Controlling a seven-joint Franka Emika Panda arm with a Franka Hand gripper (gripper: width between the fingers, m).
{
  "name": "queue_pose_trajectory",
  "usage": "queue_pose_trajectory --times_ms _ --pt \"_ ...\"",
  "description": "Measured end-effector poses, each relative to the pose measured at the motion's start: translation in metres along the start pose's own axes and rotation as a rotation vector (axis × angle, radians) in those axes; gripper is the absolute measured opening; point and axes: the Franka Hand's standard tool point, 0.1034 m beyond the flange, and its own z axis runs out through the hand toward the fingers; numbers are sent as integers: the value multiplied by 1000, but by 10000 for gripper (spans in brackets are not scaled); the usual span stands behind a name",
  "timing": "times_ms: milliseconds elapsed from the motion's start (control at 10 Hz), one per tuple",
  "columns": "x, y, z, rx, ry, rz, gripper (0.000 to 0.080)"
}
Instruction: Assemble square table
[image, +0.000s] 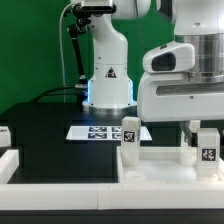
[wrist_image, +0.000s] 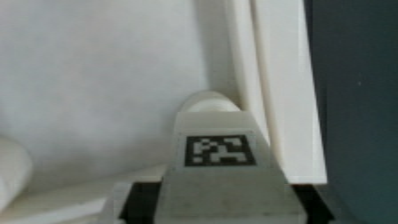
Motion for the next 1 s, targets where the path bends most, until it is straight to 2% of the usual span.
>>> queue_pose_trajectory --times_ms 400,600,800,1000 --pt "-1 -1 0 0 0 283 289" --pt "-5 -11 3 8 21 682 289" --pt "-5 -10 4 119 28 1081 291" --pt "-6 -10 4 128 22 1136 291"
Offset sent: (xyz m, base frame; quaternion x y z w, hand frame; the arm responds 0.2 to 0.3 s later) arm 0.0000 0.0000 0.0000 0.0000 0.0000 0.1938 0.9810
